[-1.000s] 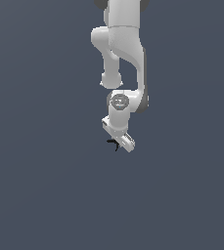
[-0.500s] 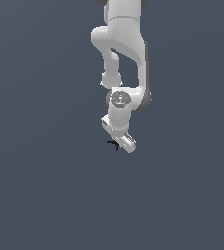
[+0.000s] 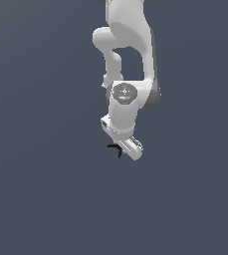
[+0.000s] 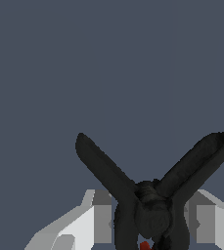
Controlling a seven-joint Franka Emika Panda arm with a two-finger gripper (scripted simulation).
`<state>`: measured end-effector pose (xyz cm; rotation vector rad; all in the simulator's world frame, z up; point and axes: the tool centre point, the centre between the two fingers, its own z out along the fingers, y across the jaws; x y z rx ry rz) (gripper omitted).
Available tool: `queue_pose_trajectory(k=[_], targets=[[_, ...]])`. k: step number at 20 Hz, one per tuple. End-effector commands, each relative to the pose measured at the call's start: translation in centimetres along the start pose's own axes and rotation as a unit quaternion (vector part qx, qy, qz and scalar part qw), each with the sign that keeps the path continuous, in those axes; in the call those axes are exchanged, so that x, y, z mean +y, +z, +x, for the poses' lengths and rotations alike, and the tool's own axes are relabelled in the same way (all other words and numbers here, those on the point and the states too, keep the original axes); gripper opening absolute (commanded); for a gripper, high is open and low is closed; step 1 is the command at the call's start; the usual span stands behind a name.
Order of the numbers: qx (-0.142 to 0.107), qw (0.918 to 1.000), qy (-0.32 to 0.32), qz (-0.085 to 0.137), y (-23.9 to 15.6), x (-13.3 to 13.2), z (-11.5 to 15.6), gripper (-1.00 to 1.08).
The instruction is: Pick up the object and move it to a goal position.
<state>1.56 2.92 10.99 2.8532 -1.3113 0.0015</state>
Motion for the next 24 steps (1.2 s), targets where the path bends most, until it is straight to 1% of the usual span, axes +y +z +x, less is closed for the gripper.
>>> queue_pose_trajectory(k=[1,12,24], targets=[[0.000,1.0000,0.000,0.000,-2.0,-1.1,1.0,-1.00],[0.000,1.0000,0.000,0.000,-9.1,-5.1,4.5,-1.00],[0.000,1.0000,0.000,0.000,-14.1,-8.1,7.1,-1.00]])
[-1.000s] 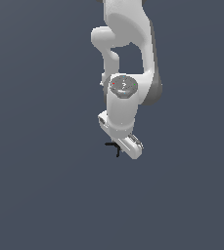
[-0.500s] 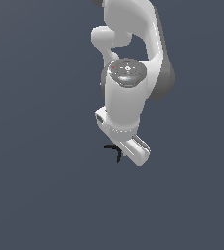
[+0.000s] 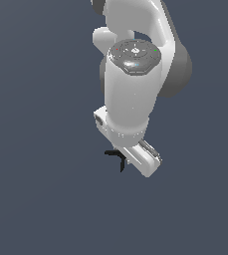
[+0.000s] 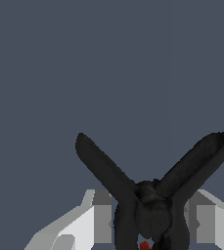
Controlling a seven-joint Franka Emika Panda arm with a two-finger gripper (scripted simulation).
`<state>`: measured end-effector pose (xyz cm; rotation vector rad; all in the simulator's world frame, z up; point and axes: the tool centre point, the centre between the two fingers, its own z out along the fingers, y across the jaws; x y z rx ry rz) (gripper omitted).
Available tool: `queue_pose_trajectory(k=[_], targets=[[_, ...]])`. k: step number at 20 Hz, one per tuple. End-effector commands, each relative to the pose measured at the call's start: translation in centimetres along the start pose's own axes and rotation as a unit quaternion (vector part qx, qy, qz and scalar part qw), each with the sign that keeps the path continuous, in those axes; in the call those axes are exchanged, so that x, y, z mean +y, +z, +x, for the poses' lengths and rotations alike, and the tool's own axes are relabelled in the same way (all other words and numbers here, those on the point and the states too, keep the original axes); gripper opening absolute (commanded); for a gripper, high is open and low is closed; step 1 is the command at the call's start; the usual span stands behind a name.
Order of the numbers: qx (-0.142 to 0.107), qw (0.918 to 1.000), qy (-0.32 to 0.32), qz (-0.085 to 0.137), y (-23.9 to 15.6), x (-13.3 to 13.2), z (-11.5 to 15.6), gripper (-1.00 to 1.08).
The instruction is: Pick up the object and move it to a goal position.
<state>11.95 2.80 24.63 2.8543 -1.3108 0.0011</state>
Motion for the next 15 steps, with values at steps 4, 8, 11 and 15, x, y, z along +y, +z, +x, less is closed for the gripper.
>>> queue_pose_trajectory(k=[4,8,11,15], targets=[[0.000,1.0000,0.000,0.000,-1.4,-0.9,0.8,-1.00],[0.000,1.0000,0.000,0.000,-1.9,-1.2,1.1,-1.00],[0.000,1.0000,0.000,0.000,-2.2,-1.4,1.2,-1.00],[0.000,1.0000,0.000,0.000,-2.3,-1.5,1.3,-1.00]])
